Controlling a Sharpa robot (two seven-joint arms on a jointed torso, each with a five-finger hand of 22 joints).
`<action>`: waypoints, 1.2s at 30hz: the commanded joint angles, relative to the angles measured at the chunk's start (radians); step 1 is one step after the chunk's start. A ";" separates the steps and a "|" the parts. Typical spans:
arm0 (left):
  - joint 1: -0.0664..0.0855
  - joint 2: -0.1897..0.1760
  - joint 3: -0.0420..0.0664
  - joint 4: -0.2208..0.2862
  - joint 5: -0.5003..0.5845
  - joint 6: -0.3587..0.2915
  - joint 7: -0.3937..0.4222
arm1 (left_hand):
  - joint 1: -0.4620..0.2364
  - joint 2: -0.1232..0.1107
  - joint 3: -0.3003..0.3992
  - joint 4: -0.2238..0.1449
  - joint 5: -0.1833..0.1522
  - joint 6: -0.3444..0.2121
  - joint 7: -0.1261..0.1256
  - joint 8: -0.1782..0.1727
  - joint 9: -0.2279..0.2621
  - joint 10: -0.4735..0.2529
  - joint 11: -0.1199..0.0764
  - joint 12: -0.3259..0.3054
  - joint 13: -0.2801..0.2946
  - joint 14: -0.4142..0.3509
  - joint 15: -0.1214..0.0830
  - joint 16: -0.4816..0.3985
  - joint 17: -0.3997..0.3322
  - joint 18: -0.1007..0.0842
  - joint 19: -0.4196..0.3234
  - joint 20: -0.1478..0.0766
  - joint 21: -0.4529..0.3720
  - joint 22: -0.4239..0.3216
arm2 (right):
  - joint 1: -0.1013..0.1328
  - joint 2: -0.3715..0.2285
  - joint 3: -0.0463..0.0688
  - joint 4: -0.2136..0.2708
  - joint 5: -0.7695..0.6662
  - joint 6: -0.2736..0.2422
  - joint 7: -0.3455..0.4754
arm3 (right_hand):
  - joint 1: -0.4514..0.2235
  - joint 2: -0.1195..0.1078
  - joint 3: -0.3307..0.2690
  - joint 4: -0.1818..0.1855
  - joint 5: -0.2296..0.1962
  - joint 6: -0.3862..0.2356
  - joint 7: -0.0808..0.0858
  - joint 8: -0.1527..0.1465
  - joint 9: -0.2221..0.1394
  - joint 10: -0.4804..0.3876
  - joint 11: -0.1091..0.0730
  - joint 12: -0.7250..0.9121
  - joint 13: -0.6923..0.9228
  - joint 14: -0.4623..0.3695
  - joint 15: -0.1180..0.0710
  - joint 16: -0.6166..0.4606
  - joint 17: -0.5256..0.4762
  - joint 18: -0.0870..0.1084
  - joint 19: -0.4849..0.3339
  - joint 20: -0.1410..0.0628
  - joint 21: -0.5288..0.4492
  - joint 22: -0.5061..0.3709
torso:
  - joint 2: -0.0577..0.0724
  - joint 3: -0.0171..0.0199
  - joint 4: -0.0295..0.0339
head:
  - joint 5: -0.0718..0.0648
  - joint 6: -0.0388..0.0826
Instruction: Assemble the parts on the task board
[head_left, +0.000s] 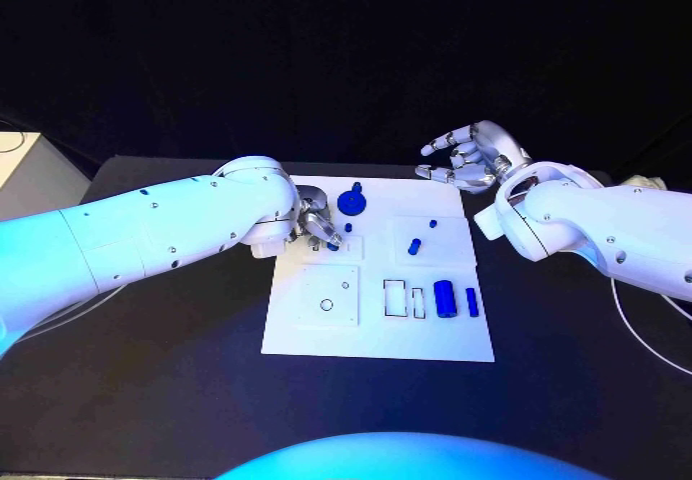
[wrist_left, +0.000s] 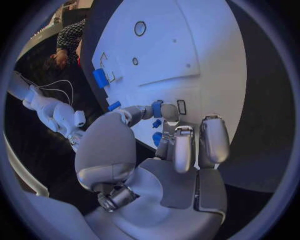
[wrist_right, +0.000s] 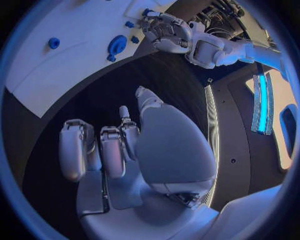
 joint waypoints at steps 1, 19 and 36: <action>-0.008 0.010 -0.006 -0.005 0.006 0.076 -0.007 | -0.007 0.006 0.190 -0.190 0.001 0.039 -0.030 0.005 -0.003 0.010 -0.003 0.005 0.001 0.104 -0.009 0.006 0.263 -0.017 0.007 0.002 0.006 0.001 | -0.001 0.001 0.000 0.000 -0.006 0.012 0.002 | -0.011 0.001 0.004 0.000 -0.005 -0.003 0.000 0.004 0.001 -0.007 0.003 -0.004 0.128 0.082 -0.008 -0.006 0.183 0.012 0.017 -0.007 -0.003 0.105 | 0.000 0.0000 0.0001 | -0.001 0.000; -0.009 0.044 -0.006 -0.032 0.017 0.082 -0.008 | -0.024 0.036 0.164 -0.174 -0.006 0.066 -0.043 0.002 -0.005 0.043 -0.013 0.010 0.014 0.104 -0.016 0.006 0.263 -0.021 0.021 -0.005 0.011 0.020 | -0.001 0.001 0.000 0.002 -0.006 0.013 0.002 | -0.011 0.001 0.004 0.000 -0.005 -0.003 0.000 0.004 0.001 -0.007 0.003 -0.004 0.128 0.082 -0.008 -0.006 0.183 0.012 0.017 -0.007 -0.003 0.105 | 0.000 0.0004 0.0000 | -0.004 -0.003; -0.011 0.057 -0.009 -0.056 0.014 0.109 -0.011 | -0.040 0.065 0.133 -0.158 -0.024 0.078 -0.046 -0.005 -0.008 0.052 -0.015 0.001 0.007 0.104 -0.018 0.006 0.263 -0.022 0.023 -0.008 0.010 0.023 | -0.001 0.001 0.000 0.001 -0.006 0.013 0.003 | -0.014 0.000 0.006 -0.001 -0.004 -0.004 0.000 0.005 0.002 -0.008 0.003 -0.005 0.127 0.082 -0.008 -0.007 0.181 0.012 0.017 -0.007 -0.005 0.104 | -0.001 0.0001 0.0011 | -0.007 -0.008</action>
